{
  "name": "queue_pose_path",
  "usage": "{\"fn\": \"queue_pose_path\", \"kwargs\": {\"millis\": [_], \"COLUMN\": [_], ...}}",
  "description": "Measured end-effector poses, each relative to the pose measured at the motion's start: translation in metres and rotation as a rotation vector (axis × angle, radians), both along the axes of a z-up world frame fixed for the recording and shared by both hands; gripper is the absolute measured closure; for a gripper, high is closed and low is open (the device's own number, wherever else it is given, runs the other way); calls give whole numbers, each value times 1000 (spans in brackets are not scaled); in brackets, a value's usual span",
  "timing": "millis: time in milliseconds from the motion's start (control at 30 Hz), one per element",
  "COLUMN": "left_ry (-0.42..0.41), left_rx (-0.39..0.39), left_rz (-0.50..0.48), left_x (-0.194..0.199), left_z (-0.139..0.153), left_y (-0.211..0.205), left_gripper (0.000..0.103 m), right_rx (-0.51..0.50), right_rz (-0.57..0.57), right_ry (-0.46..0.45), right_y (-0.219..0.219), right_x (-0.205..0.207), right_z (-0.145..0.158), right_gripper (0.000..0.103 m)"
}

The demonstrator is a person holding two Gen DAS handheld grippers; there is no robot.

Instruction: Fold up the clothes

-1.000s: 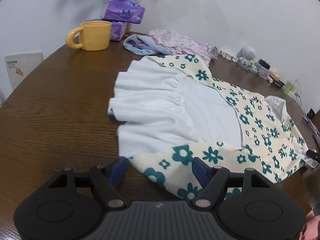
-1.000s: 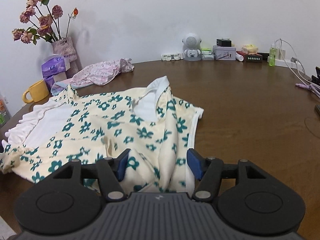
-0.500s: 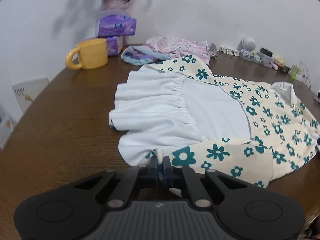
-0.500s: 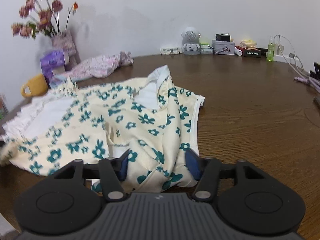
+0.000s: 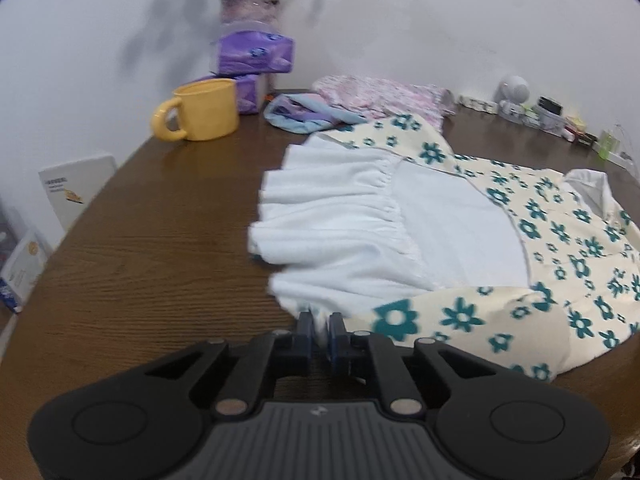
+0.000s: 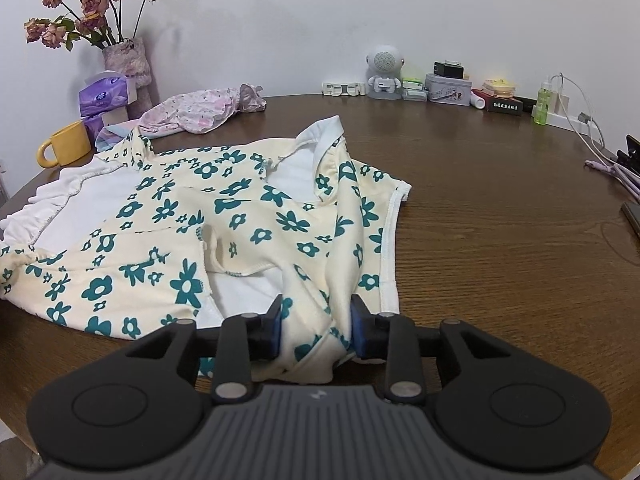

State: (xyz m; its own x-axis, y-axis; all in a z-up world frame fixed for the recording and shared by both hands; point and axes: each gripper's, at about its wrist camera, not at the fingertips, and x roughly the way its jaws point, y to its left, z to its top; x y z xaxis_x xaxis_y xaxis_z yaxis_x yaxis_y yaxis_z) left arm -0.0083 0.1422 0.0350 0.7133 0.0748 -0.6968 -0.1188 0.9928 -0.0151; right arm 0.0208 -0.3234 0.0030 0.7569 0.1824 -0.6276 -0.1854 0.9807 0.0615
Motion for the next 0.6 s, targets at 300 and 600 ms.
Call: {"fn": "queue_pose_path", "kwargs": {"millis": [300, 600], "left_ry": [-128, -39], "left_rx": [-30, -86], "left_rz": [-72, -261], "left_x": [-4, 26], "left_z": [28, 4], "left_y": [-1, -23], "left_gripper": [64, 72], "right_rx": [85, 76], "right_rz": [55, 202], "right_ry": [-75, 101], "right_y": [4, 47], "right_x": [-13, 38], "right_z": [42, 20], "right_gripper": [62, 63]}}
